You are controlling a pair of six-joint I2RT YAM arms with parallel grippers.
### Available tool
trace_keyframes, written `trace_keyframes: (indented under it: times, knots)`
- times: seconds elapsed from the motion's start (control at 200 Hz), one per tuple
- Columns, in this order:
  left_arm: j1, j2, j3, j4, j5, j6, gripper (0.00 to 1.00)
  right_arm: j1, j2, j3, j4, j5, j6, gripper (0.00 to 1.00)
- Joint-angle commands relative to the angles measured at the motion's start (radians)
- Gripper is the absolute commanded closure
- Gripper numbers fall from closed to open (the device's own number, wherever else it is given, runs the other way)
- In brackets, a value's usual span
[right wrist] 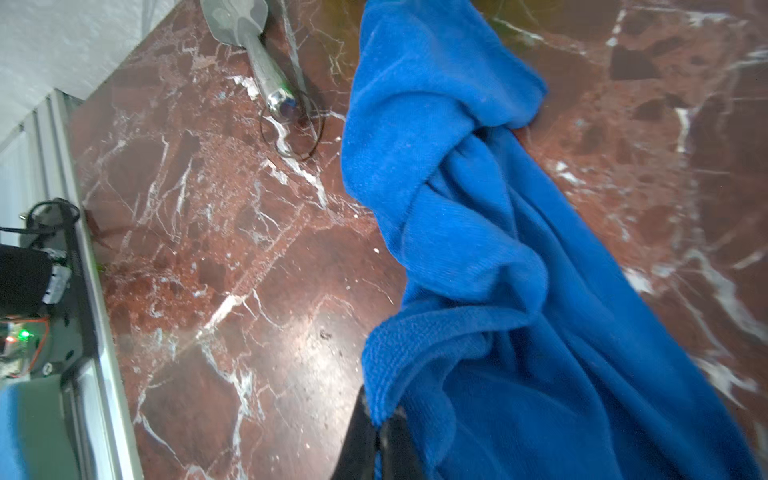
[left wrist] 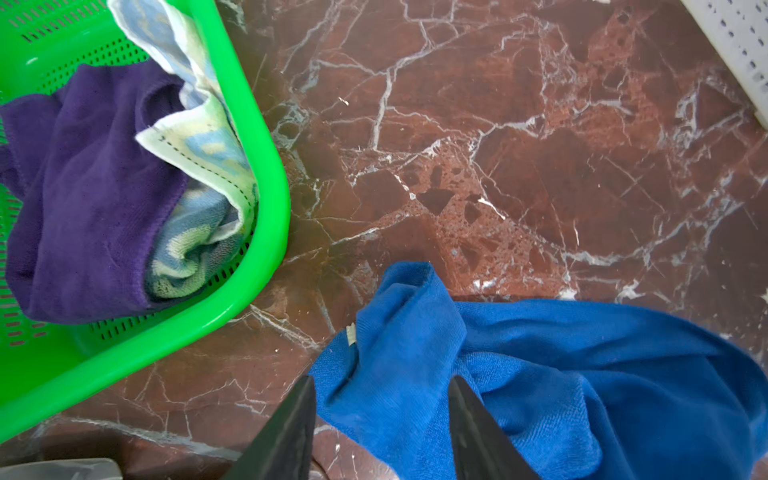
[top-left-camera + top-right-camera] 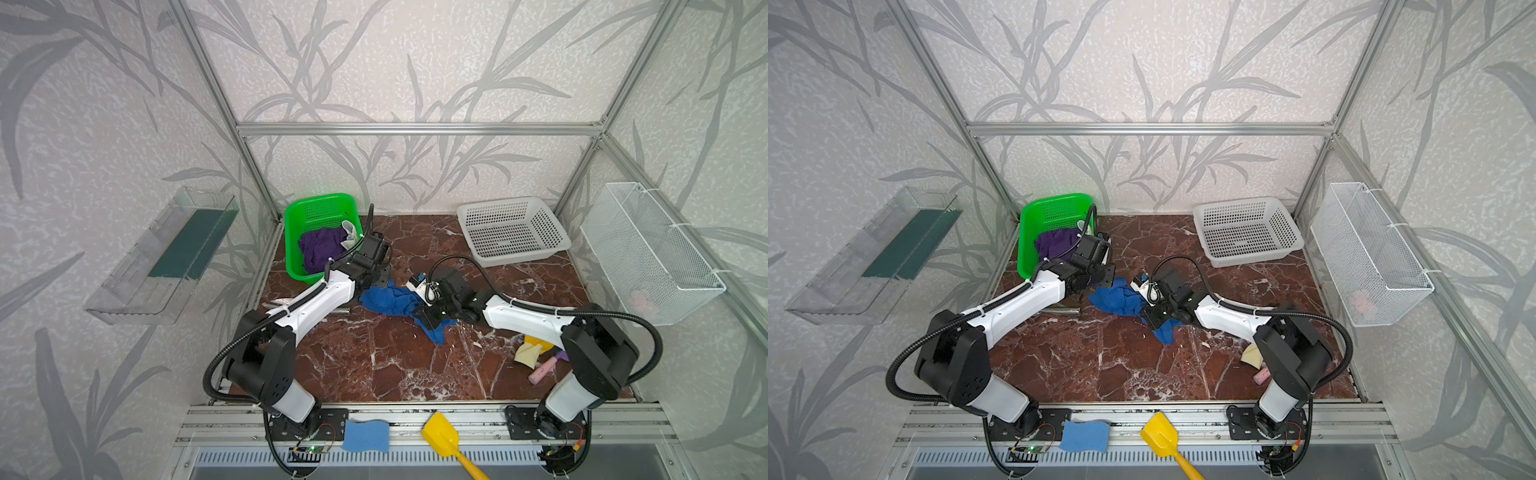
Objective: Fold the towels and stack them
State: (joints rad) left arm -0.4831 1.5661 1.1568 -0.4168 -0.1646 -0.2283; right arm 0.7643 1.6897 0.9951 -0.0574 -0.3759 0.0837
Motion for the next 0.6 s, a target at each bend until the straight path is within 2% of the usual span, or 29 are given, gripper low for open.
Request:
trace_keyframes:
  times: [0.0, 0.08, 0.105, 0.125, 0.135, 0.145, 0.185, 0.23, 0.425, 0.595]
  knots:
    - [0.000, -0.040, 0.009, 0.014, -0.033, 0.000, 0.44, 0.009, 0.049, 0.055, 0.001, -0.127, 0.028, 0.90]
    - [0.000, -0.063, -0.011, 0.025, -0.037, 0.003, 0.43, 0.008, 0.032, 0.043, -0.003, -0.127, 0.020, 0.74]
    - [0.001, -0.070, -0.016, 0.030, -0.037, 0.004, 0.43, 0.009, 0.025, 0.037, -0.001, -0.121, 0.017, 0.65]
    - [0.001, -0.075, -0.021, 0.034, -0.035, 0.006, 0.42, 0.009, 0.024, 0.030, -0.001, -0.114, 0.010, 0.54]
    - [0.001, -0.077, -0.023, 0.036, -0.035, 0.006, 0.42, 0.008, 0.010, 0.028, -0.002, -0.113, 0.008, 0.53]
    - [0.001, -0.079, -0.027, 0.038, -0.035, 0.007, 0.42, 0.008, -0.010, 0.023, -0.004, -0.108, 0.005, 0.48]
    - [0.001, -0.088, -0.034, 0.047, -0.032, 0.010, 0.42, 0.007, -0.036, 0.011, -0.007, -0.086, -0.009, 0.36]
    - [0.000, -0.099, -0.045, 0.058, -0.021, 0.022, 0.42, 0.004, -0.066, -0.002, -0.015, -0.057, -0.020, 0.29]
    - [-0.019, -0.143, -0.083, 0.070, 0.057, 0.114, 0.48, -0.084, -0.189, -0.052, -0.046, 0.074, -0.006, 0.26]
    - [-0.092, -0.225, -0.174, 0.125, 0.080, 0.226, 0.50, -0.172, -0.241, -0.090, -0.097, 0.159, -0.005, 0.27]
